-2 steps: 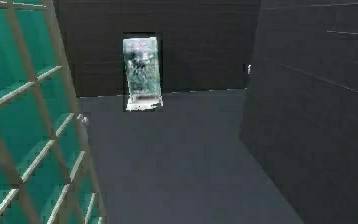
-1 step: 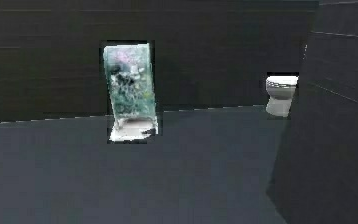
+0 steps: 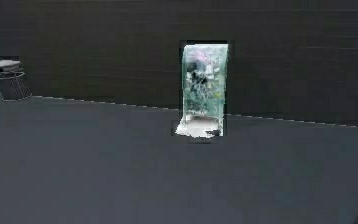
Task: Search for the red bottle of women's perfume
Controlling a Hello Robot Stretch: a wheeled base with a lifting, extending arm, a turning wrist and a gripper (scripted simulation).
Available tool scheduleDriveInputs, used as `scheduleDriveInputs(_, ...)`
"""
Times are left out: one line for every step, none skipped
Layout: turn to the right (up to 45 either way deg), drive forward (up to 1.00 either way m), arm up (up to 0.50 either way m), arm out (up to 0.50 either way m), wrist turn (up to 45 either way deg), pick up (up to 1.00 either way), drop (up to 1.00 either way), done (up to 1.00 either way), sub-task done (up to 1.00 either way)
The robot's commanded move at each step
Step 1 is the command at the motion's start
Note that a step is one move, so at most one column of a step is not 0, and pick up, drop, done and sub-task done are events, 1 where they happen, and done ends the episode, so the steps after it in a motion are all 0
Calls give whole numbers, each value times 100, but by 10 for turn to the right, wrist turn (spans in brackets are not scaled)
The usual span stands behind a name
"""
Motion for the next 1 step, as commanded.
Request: scheduleDriveInputs(0,85,0,0,0,0,0,0,0)
